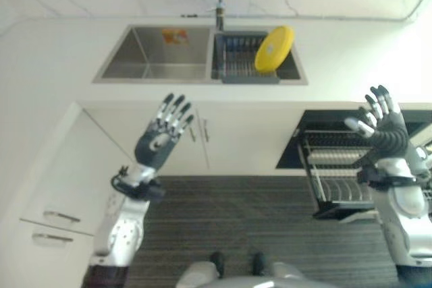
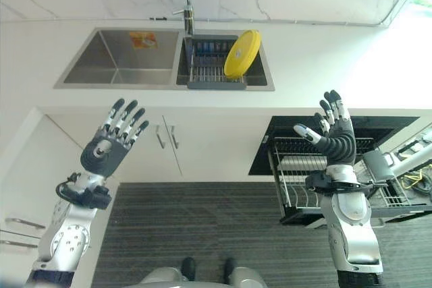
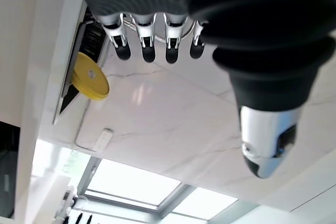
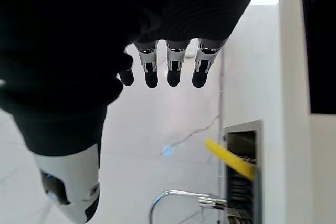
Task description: Place the dishes in the dishwasher.
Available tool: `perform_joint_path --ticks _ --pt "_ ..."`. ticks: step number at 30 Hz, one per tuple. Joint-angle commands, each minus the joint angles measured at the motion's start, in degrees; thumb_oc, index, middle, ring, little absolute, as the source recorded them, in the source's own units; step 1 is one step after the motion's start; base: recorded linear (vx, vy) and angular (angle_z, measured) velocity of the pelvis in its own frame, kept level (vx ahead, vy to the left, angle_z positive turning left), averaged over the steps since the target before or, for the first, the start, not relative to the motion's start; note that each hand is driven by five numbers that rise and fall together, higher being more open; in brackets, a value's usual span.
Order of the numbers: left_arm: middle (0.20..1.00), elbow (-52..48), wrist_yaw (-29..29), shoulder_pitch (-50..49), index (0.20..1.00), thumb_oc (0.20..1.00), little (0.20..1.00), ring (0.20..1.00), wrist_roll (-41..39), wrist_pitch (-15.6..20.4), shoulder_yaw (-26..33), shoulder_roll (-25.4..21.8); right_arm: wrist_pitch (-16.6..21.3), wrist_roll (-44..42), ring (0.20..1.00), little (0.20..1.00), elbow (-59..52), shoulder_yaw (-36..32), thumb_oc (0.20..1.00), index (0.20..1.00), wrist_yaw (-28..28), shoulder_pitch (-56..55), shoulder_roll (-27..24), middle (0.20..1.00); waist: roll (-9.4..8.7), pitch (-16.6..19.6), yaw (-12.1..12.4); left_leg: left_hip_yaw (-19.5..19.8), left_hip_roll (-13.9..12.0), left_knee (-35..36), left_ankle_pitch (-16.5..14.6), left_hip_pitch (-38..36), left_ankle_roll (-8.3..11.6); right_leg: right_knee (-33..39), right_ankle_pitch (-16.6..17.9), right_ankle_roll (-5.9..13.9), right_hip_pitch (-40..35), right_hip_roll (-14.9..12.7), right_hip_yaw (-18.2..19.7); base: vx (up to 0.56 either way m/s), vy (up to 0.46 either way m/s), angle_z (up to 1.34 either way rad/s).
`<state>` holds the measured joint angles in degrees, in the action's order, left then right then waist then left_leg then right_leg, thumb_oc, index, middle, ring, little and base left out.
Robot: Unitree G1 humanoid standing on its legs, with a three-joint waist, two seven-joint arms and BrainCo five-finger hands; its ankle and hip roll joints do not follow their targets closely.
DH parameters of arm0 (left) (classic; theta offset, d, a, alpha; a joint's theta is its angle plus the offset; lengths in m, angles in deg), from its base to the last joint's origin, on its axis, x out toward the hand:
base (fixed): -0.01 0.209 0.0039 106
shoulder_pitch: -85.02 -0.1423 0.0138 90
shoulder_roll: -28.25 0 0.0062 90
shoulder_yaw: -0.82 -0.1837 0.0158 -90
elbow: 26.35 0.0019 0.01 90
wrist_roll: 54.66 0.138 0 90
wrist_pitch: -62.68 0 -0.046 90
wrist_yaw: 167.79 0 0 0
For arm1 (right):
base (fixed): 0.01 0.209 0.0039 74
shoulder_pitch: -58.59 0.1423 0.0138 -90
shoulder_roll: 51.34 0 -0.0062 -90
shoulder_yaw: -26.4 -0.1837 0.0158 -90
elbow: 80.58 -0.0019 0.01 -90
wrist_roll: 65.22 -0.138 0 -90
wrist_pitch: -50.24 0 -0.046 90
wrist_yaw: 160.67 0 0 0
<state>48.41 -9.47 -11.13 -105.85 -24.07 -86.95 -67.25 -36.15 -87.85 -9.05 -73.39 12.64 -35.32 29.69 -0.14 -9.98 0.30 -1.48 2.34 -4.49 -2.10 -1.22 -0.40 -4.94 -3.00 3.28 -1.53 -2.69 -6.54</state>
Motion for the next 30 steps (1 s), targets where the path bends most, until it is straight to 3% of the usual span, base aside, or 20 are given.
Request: perform_joint_path --ticks 1,3,5,6,7,8,9,11,15,18,23,30 --pt "1.000 -2.35 -1.27 3.87 1.000 1.000 1.000 1.000 -1.92 1.57 0.80 -0.30 2.03 -1.08 1.000 1.000 -1.49 -3.12 1.000 1.000 -0.21 1.93 -2.93 1.000 -1.70 -0.07 -2.02 -5.96 -0.42 -12.72 -3.94 1.30 3.34 3.86 -0.92 -1.02 -3.64 0.43 -4.16 -0.03 -0.033 0.30" --pt "1.000 -3.02 -0.99 4.09 1.000 1.000 1.000 1.000 -2.03 1.19 0.57 0.00 2.11 -1.18 1.000 1.000 -1.54 -3.44 1.000 1.000 0.13 2.01 -3.55 1.000 -2.14 -0.90 -2.35 -5.33 -0.45 -21.27 -3.82 5.59 3.85 3.27 -0.79 -1.79 -3.05 -0.20 -3.92 0.00 -0.023 0.42" --pt "1.000 -2.62 -0.26 4.14 1.000 1.000 1.000 1.000 -1.70 1.15 0.52 0.40 1.85 -1.11 1.000 1.000 -1.34 -3.69 1.000 1.000 1.53 2.06 -3.40 1.000 -2.19 -1.23 -2.74 -6.71 -2.16 -21.03 -3.70 7.11 3.70 3.26 -0.58 -1.55 -3.23 0.01 -3.88 0.11 0.052 0.28" --pt "1.000 -2.52 -0.05 4.08 1.000 1.000 1.000 1.000 -1.99 1.06 0.59 0.28 1.13 -1.14 1.000 1.000 -1.34 -3.63 1.000 1.000 1.57 2.21 -3.55 1.000 -2.04 -1.35 -2.70 -8.00 -3.28 -16.41 -3.04 6.27 3.52 3.73 -0.77 -1.20 -3.92 0.34 -3.30 0.27 0.193 -0.04" --pt "1.000 -2.39 -0.22 3.19 1.000 1.000 1.000 1.000 -1.87 1.60 0.96 0.13 0.56 -0.93 1.000 1.000 -1.10 -3.24 1.000 1.000 1.40 2.59 -3.73 1.000 -1.16 -1.38 -2.24 -8.92 -4.71 -7.05 -1.07 5.95 3.75 4.68 -1.40 -0.52 -5.20 1.55 -2.22 0.37 0.252 -0.07" --pt "1.000 -2.39 -0.21 2.15 1.000 1.000 1.000 1.000 -1.51 2.32 1.28 0.12 0.48 -0.93 1.000 1.000 -1.00 -3.16 1.000 1.000 1.65 2.40 -4.05 1.000 -0.55 -1.44 -1.47 -9.02 -5.10 0.19 2.49 5.59 4.51 5.75 -1.97 -0.14 -6.80 2.51 -0.81 0.52 0.317 -0.11" --pt "1.000 -2.39 -0.22 0.63 1.000 1.000 1.000 1.000 -1.85 3.15 1.79 0.15 0.75 -1.40 1.000 1.000 -0.86 -3.37 1.000 1.000 2.70 1.97 -4.47 1.000 0.28 -1.64 -0.11 -6.60 -6.23 6.89 8.14 7.33 5.89 7.05 -3.25 -0.22 -9.57 4.21 1.85 0.50 0.260 -0.08" --pt "1.000 -2.40 -0.18 -0.63 1.000 1.000 1.000 1.000 -1.83 3.63 2.26 0.71 0.93 -1.74 1.000 1.000 -0.93 -3.86 1.000 1.000 3.94 1.55 -5.01 1.000 0.57 -2.18 1.33 -3.88 -6.70 8.50 11.83 9.59 6.80 7.71 -4.90 -0.84 -12.70 5.28 4.90 0.45 0.239 -0.22" --pt "1.000 -2.02 0.63 -1.79 1.000 1.000 1.000 1.000 0.40 5.18 2.48 0.92 1.66 -3.05 1.000 1.000 -2.32 -4.06 1.000 1.000 5.97 -0.08 -5.25 1.000 0.52 -2.34 1.64 -5.46 -7.50 8.29 10.66 9.38 6.19 6.06 -6.63 -0.23 -13.87 3.74 4.58 0.34 0.239 -0.82" --pt "1.000 -2.20 1.20 -0.29 1.000 1.000 1.000 1.000 1.88 4.51 3.22 -0.41 1.70 -3.83 1.000 1.000 -3.24 -4.57 1.000 1.000 6.50 -1.54 -4.96 1.000 -0.55 -0.67 2.26 -5.99 -6.50 8.15 8.31 7.19 4.28 4.98 -7.35 1.57 -15.06 1.15 2.58 0.29 0.195 -0.70" --pt "1.000 -2.24 1.17 3.31 1.000 1.000 1.000 1.000 3.89 2.77 1.94 -2.10 0.14 0.29 1.000 1.000 -2.23 -3.35 1.000 1.000 0.34 0.14 -3.45 1.000 -1.82 1.38 3.26 -6.36 -4.38 8.61 5.84 4.72 1.62 1.77 -7.28 3.72 -13.63 -2.00 -1.25 0.21 0.147 -0.33" --pt "1.000 -3.48 0.52 3.65 1.000 1.000 1.000 1.000 5.76 1.87 2.51 -3.52 -1.63 0.40 1.000 1.000 -1.90 -3.42 1.000 1.000 3.36 -0.23 -2.62 1.000 -2.85 2.06 3.16 -5.35 -0.74 8.17 3.28 2.88 -1.58 -7.41 -2.60 5.86 -9.48 -3.40 -0.96 0.12 0.151 0.16"
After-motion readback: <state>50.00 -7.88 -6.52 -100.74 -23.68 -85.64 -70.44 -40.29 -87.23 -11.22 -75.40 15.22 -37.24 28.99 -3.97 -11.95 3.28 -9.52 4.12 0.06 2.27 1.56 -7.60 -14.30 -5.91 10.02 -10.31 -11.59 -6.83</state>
